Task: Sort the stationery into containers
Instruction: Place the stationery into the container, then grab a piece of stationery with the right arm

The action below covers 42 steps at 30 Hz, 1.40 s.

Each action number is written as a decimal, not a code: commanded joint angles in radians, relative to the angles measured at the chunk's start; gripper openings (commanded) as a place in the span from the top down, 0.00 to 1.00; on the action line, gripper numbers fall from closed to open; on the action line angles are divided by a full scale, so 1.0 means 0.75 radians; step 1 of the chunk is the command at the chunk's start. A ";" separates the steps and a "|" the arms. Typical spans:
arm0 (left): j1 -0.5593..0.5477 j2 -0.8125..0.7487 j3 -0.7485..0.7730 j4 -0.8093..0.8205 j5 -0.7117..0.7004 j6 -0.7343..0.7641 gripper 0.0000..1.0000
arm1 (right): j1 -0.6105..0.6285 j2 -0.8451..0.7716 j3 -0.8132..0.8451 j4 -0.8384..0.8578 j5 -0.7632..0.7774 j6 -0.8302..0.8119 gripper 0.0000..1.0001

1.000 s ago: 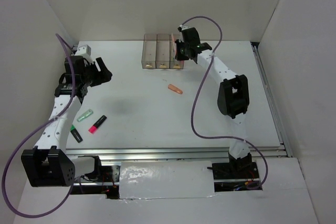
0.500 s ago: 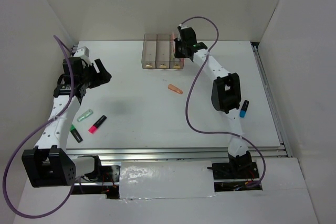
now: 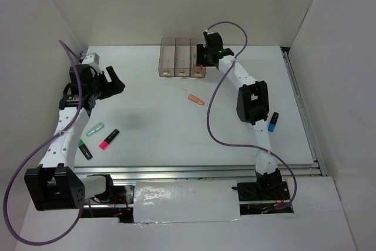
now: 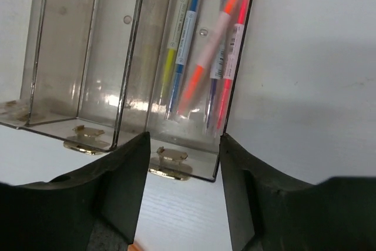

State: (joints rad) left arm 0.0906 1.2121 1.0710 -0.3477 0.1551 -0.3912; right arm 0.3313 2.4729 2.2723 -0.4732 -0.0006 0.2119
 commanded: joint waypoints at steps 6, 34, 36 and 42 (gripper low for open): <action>0.004 -0.133 0.053 -0.017 -0.033 0.092 0.10 | -0.053 -0.559 -0.263 -0.248 0.078 0.108 0.45; -0.207 -0.411 -0.149 -0.046 -0.297 0.288 0.08 | -0.914 -1.203 -1.516 -0.439 -0.036 -0.428 0.42; -0.211 -0.414 -0.158 -0.033 -0.272 0.288 0.07 | -0.914 -1.132 -1.486 -0.441 -0.046 -0.418 0.43; -0.209 -0.395 -0.123 -0.052 -0.231 0.297 0.07 | -0.904 -0.923 -1.406 -0.416 -0.012 -0.383 0.44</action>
State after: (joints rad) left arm -0.0628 0.9199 0.9493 -0.4320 -0.0463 -0.1844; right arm -0.3527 1.7576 1.1561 -0.7963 -0.0212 -0.0784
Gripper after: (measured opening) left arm 0.926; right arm 0.556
